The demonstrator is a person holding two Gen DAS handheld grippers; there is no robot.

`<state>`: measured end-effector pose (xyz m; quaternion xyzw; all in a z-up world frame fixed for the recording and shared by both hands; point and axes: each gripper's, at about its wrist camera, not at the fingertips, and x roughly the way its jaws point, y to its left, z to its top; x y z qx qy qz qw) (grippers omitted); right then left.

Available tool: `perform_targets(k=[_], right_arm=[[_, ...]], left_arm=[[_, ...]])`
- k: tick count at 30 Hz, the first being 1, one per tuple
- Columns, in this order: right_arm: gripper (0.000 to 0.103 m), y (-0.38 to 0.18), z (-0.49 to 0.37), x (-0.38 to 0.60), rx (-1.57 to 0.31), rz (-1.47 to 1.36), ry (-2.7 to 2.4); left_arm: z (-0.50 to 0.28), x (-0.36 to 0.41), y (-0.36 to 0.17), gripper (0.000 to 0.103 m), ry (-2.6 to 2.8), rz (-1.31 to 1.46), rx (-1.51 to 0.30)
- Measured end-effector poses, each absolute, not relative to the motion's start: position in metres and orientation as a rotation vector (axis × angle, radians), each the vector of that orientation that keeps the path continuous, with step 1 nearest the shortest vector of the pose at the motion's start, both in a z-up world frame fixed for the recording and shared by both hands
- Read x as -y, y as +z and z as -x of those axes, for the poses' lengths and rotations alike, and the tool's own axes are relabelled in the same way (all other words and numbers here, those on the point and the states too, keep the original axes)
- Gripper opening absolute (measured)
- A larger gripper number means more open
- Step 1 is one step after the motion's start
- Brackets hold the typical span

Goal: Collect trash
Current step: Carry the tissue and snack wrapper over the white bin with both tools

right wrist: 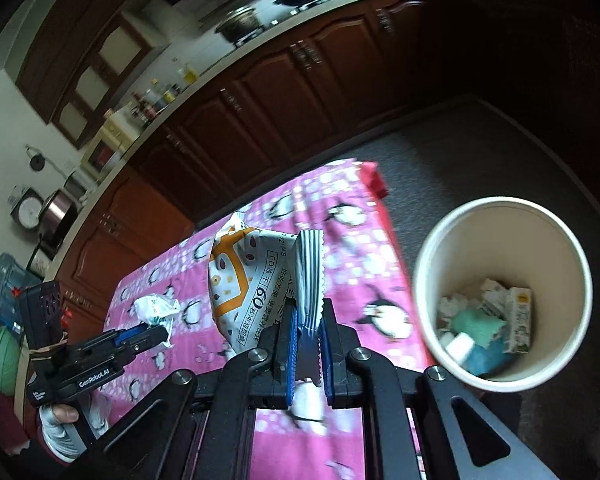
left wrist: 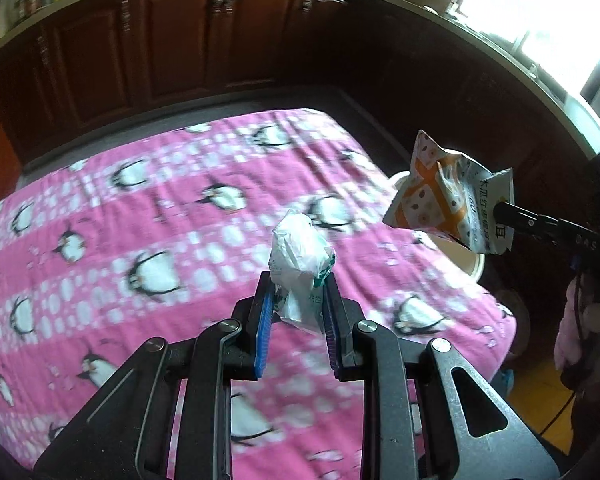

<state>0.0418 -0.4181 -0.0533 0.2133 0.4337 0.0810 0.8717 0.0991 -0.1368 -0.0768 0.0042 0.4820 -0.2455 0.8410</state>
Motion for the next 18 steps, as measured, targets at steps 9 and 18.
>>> perform_targets(k=[9,18], right_arm=[[0.009,-0.046,-0.017,0.484,-0.869,-0.487,0.046],[0.009,-0.055,0.005,0.541,-0.871,-0.530,-0.097]], left_arm=[[-0.097,0.213,-0.072,0.021,-0.650,-0.078,-1.018],[-0.105,0.281,-0.076,0.021,-0.747,-0.126,-1.037]])
